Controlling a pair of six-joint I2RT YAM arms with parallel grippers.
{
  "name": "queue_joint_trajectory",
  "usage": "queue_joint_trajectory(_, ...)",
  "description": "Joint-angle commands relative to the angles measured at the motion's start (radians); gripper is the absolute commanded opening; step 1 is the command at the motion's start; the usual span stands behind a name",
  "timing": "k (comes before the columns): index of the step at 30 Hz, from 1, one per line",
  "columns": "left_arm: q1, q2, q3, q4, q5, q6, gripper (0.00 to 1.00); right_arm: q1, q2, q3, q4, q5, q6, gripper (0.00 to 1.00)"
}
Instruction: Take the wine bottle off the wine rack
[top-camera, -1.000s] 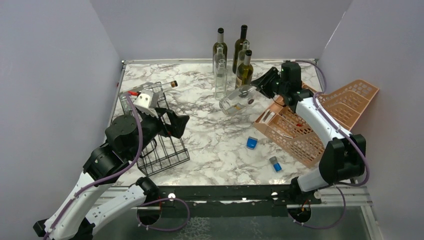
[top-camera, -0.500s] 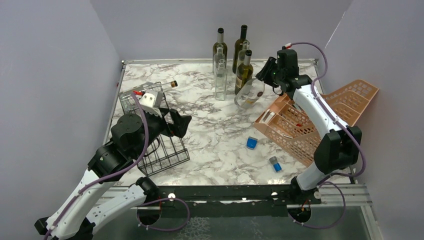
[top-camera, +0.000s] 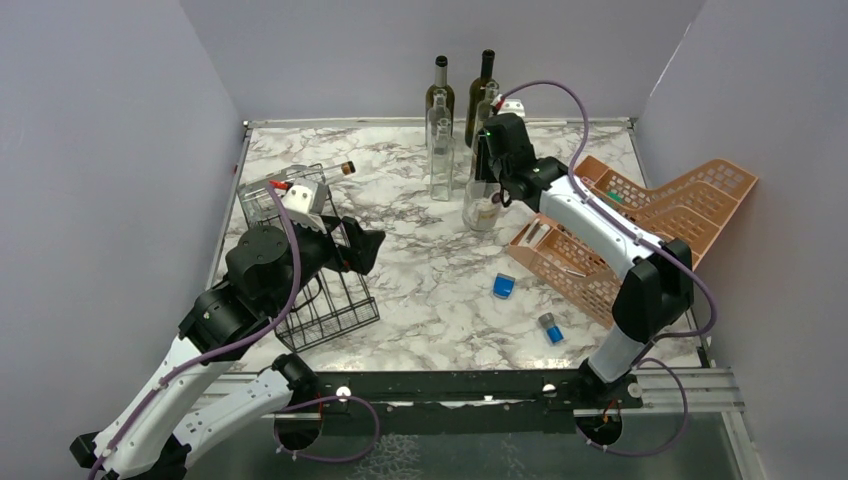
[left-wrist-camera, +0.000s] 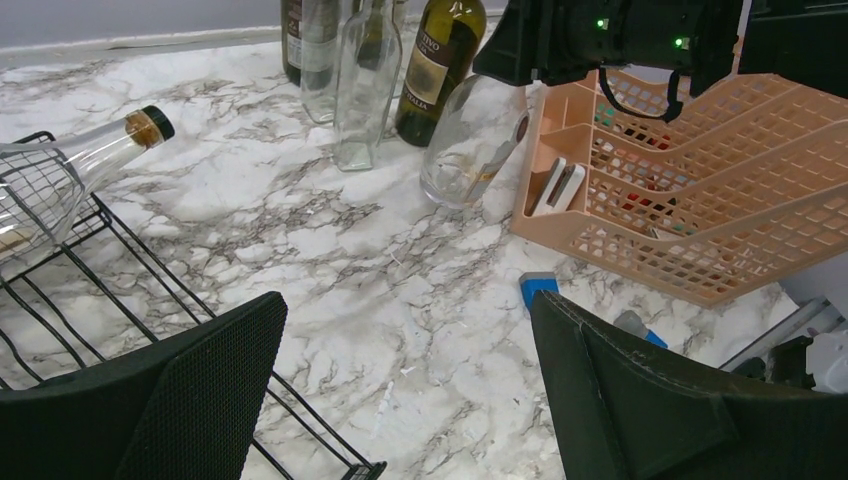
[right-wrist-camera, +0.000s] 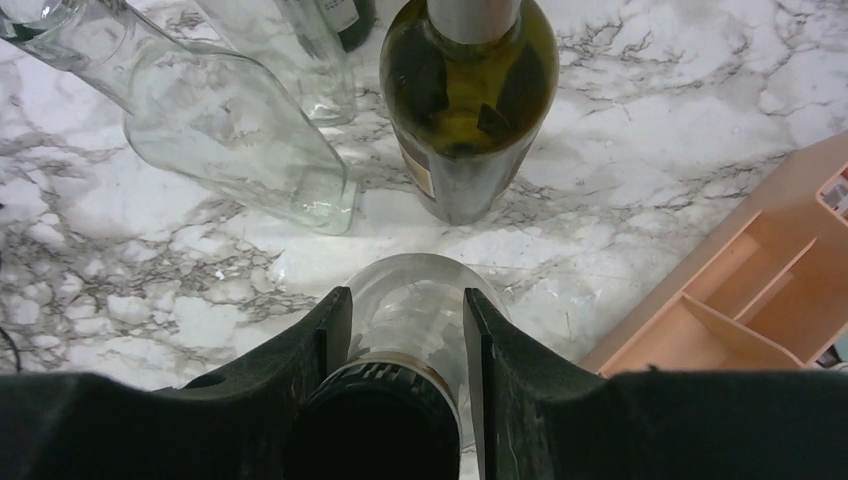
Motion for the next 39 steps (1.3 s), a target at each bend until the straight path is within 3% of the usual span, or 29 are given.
queue_joint_trajectory(1, 0.002, -0.006, -0.010, 0.031, 0.008, -0.013, 0.99, 0.023, -0.033, 0.025, 0.226, 0.183, -0.110, 0.16)
queue_joint_trajectory(15, 0.003, -0.008, -0.007, 0.030, 0.010, -0.016, 0.99, 0.031, -0.132, -0.281, 0.673, 0.225, -0.198, 0.16)
queue_joint_trajectory(21, 0.003, -0.006, -0.010, 0.030, 0.008, -0.016, 0.99, 0.031, -0.149, -0.325, 0.686, 0.214, -0.182, 0.20)
queue_joint_trajectory(24, 0.003, 0.002, -0.010, 0.031, 0.008, -0.016, 0.99, 0.031, -0.153, -0.334, 0.673, 0.201, -0.172, 0.32)
queue_joint_trajectory(30, 0.003, 0.030, -0.013, 0.036, 0.010, -0.016, 0.99, 0.031, -0.165, -0.260, 0.559, 0.172, -0.156, 0.75)
queue_joint_trajectory(35, 0.003, 0.054, -0.025, 0.056, 0.010, -0.014, 0.99, 0.031, -0.197, -0.139, 0.361, 0.127, -0.143, 0.91)
queue_joint_trajectory(39, 0.002, 0.093, -0.044, 0.082, 0.011, -0.011, 0.99, 0.030, -0.324, -0.109, 0.220, 0.029, -0.150, 1.00)
